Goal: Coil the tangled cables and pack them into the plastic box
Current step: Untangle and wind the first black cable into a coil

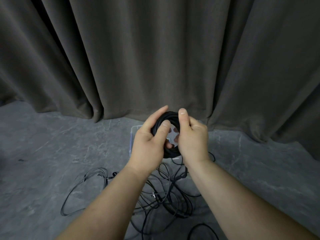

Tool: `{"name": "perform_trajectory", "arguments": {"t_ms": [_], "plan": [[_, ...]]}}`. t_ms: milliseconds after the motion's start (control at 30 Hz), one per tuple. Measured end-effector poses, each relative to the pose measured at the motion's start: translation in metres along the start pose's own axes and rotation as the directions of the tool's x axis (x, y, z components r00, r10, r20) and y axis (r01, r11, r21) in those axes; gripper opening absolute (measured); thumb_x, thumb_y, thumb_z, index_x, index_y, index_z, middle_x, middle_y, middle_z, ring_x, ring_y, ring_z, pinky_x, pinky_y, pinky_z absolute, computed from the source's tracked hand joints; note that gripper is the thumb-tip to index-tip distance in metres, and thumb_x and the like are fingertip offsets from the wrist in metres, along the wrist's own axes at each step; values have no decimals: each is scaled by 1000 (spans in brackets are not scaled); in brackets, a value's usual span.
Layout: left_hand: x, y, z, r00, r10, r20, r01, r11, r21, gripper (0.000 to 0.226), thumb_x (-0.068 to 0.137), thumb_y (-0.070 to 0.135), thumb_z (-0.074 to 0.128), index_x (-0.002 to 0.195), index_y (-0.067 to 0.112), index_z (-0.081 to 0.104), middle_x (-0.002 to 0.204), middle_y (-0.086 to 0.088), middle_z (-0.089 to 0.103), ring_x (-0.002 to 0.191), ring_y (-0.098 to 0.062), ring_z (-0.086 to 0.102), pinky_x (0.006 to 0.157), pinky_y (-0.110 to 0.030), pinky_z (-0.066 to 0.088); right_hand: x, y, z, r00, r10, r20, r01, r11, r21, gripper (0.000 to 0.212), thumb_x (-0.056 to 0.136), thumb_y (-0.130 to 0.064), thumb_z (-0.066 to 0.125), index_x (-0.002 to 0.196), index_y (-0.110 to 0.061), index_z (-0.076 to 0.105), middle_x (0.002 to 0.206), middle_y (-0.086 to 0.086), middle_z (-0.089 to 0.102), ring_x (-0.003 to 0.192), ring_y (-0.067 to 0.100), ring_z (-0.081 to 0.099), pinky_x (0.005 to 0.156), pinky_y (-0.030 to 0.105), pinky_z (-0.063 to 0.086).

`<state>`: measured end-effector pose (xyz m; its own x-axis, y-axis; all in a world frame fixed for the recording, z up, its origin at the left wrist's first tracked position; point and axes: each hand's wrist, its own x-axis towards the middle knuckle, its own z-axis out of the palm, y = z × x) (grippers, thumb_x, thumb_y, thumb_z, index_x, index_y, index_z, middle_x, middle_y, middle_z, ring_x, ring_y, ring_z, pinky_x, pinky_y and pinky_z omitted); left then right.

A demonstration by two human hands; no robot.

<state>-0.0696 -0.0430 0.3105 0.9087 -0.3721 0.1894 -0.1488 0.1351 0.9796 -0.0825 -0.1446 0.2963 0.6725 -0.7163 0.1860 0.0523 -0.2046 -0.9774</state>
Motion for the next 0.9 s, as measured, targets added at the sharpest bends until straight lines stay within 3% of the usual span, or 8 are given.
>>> {"name": "perform_trajectory", "arguments": {"t_ms": [100,200,333,467,567,700,800,900], "plan": [[7,1,-6,995,54,-84,-53,999,14,29,98,12,52,107,37,64,63,9,57,49,-10,50,51,-20,47,2,-6,0,982,62,178,-75,995,63,46,99,-46,41,72,-19,67,64,1,65,59,18,61,66,41,53],[16,-1,-19,967,61,-248,-57,998,20,25,98,16,53,102,36,67,61,8,53,54,-10,46,54,-21,44,2,-2,-9,872,157,464,-223,971,90,36,100,-45,35,91,-37,68,82,0,72,78,22,68,77,42,53],[26,1,-39,896,19,-443,-49,997,-57,21,99,17,52,104,31,66,64,3,51,48,-6,44,49,-18,41,6,11,-33,692,257,674,-119,962,-245,25,91,-7,46,109,-25,48,78,5,66,69,19,64,69,28,49],[28,-1,-45,864,13,-504,-33,999,-32,21,99,18,51,105,32,64,59,14,56,45,-2,44,48,-18,42,18,22,-45,820,197,537,58,906,-420,27,85,0,54,84,-27,52,70,-2,65,71,28,66,75,45,53],[29,-5,-47,858,28,-512,5,998,63,19,98,21,51,110,33,61,63,19,63,42,-6,45,48,-20,43,23,21,-46,873,-9,487,257,857,-446,27,88,-6,57,82,-32,59,74,-7,64,70,24,62,69,38,51],[29,-17,-51,883,119,-455,29,952,304,23,95,32,54,116,40,60,107,8,70,78,-27,68,78,-40,57,21,-10,-46,722,-131,680,560,688,-461,22,92,-16,54,99,-29,71,88,-9,60,86,12,54,79,30,44],[26,-19,-48,929,159,-335,5,898,440,26,94,29,57,118,39,61,110,13,66,101,-25,65,92,-46,53,15,-32,-42,664,-63,745,570,687,-451,24,89,-17,55,92,-33,73,86,-13,62,83,9,55,77,27,43],[22,-18,-39,973,141,-181,-36,875,483,28,94,22,60,116,38,61,107,20,64,108,-6,61,99,-28,47,11,-40,-41,612,-10,791,479,801,-360,31,87,-17,57,78,-44,69,77,-3,69,67,20,62,66,34,51]]}}
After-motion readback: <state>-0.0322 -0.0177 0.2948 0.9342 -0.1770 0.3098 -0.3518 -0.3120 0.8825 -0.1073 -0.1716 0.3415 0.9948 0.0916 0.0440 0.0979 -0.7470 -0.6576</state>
